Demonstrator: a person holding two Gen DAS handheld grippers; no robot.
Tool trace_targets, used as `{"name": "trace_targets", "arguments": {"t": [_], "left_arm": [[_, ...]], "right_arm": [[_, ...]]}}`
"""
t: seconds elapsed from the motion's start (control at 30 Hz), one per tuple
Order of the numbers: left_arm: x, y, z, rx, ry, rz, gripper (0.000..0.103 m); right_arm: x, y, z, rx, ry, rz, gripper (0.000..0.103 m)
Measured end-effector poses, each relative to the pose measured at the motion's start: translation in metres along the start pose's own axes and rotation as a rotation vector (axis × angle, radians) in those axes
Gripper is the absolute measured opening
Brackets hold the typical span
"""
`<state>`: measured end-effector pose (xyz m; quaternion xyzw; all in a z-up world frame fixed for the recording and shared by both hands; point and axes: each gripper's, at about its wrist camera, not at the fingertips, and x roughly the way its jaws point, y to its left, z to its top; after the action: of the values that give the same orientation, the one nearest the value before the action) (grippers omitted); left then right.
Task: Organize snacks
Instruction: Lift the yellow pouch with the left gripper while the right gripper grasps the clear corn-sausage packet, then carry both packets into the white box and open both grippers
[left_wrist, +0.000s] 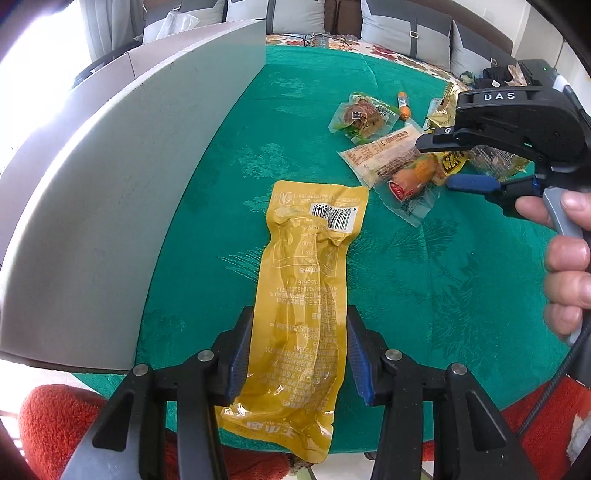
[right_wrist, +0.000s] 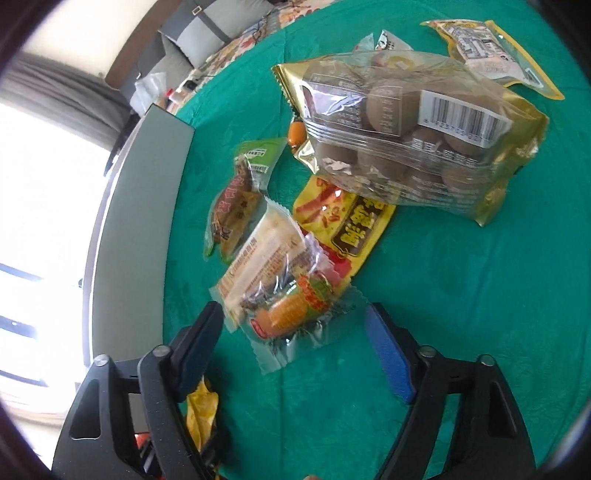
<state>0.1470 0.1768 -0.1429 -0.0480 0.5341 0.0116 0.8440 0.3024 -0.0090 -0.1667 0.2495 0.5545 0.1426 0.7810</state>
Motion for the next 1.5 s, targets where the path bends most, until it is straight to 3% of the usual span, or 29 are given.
{"name": "trace_targets", "arguments": {"t": [0.03, 0.07, 0.17, 0.2, 0.23, 0.27, 0.3, 0.4, 0.43, 0.5, 0.6, 0.67, 0.73, 0.87, 0.9, 0.93, 1.0, 1.1, 1.17, 1.2, 1.23, 1.27, 1.4, 1.5], "left_arm": [[0.000, 0.001, 0.000, -0.005, 0.002, -0.003, 0.046], [0.000, 0.002, 0.000, -0.008, 0.002, -0.006, 0.046], [0.000, 0.005, 0.002, -0.011, 0.002, -0.015, 0.047], [0.001, 0.006, 0.002, -0.013, 0.003, -0.018, 0.047], [0.001, 0.007, 0.002, -0.016, 0.002, -0.021, 0.047], [0.002, 0.007, 0.003, -0.019, 0.002, -0.023, 0.047], [0.002, 0.008, 0.004, -0.021, 0.002, -0.026, 0.047], [0.003, 0.008, 0.005, -0.024, 0.002, -0.027, 0.047], [0.003, 0.008, 0.005, -0.023, 0.004, -0.026, 0.047], [0.002, 0.009, 0.003, -0.025, 0.006, -0.023, 0.047], [0.004, 0.011, 0.006, -0.034, 0.012, -0.028, 0.047], [0.005, 0.013, 0.007, -0.038, 0.013, -0.034, 0.047], [0.005, 0.015, 0.007, -0.037, 0.014, -0.037, 0.047], [0.006, 0.018, 0.007, -0.040, 0.012, -0.045, 0.046], [0.007, 0.018, 0.008, -0.041, 0.010, -0.047, 0.046], [0.007, 0.019, 0.009, -0.044, 0.009, -0.050, 0.046], [0.008, 0.020, 0.011, -0.059, 0.010, -0.066, 0.046], [0.007, 0.023, 0.013, -0.091, 0.015, -0.103, 0.045], [0.003, 0.021, 0.011, -0.096, 0.008, -0.116, 0.045], [0.000, 0.019, 0.010, -0.093, -0.002, -0.120, 0.045], [-0.004, 0.018, 0.010, -0.090, -0.015, -0.126, 0.044], [-0.008, 0.018, 0.010, -0.089, -0.028, -0.132, 0.044], [-0.024, 0.025, 0.009, -0.112, -0.069, -0.168, 0.044], [-0.047, 0.036, 0.012, -0.156, -0.124, -0.197, 0.044]], "right_arm": [[0.002, 0.006, 0.004, -0.017, -0.007, -0.004, 0.036], [0.003, 0.014, 0.006, -0.057, -0.019, -0.003, 0.030], [-0.006, 0.047, 0.001, -0.310, -0.082, -0.034, 0.029], [-0.007, 0.054, -0.004, -0.376, -0.084, -0.060, 0.038], [-0.006, 0.057, -0.008, -0.404, -0.068, -0.115, 0.059], [-0.002, 0.055, -0.010, -0.390, -0.044, -0.191, 0.065], [0.001, 0.048, -0.010, -0.331, -0.019, -0.230, 0.065], [0.010, 0.024, -0.016, -0.089, 0.052, -0.127, 0.066], [0.008, 0.029, -0.015, -0.093, 0.006, -0.148, 0.066], [0.016, 0.042, -0.013, -0.133, 0.003, -0.181, 0.066], [0.031, 0.063, -0.017, -0.242, 0.010, -0.247, 0.077], [0.035, 0.077, -0.027, -0.388, 0.044, -0.305, 0.071], [0.031, 0.074, -0.034, -0.459, 0.081, -0.266, 0.041], [0.008, 0.053, -0.040, -0.500, 0.098, -0.309, 0.040], [0.003, 0.049, -0.041, -0.509, 0.096, -0.318, 0.044], [0.000, 0.044, -0.042, -0.506, 0.098, -0.322, 0.060], [-0.003, 0.038, -0.042, -0.468, 0.117, -0.313, 0.073], [-0.002, 0.030, -0.056, -0.432, 0.137, -0.332, 0.073], [-0.005, 0.035, -0.071, -0.498, 0.122, -0.369, 0.069], [-0.005, 0.040, -0.077, -0.537, 0.117, -0.353, 0.044], [-0.009, 0.044, -0.082, -0.560, 0.110, -0.356, 0.030], [-0.011, 0.048, -0.083, -0.568, 0.095, -0.376, 0.025], [-0.030, 0.050, -0.076, -0.512, 0.069, -0.296, 0.023], [-0.045, 0.076, -0.070, -0.506, 0.017, -0.218, 0.023]]}}
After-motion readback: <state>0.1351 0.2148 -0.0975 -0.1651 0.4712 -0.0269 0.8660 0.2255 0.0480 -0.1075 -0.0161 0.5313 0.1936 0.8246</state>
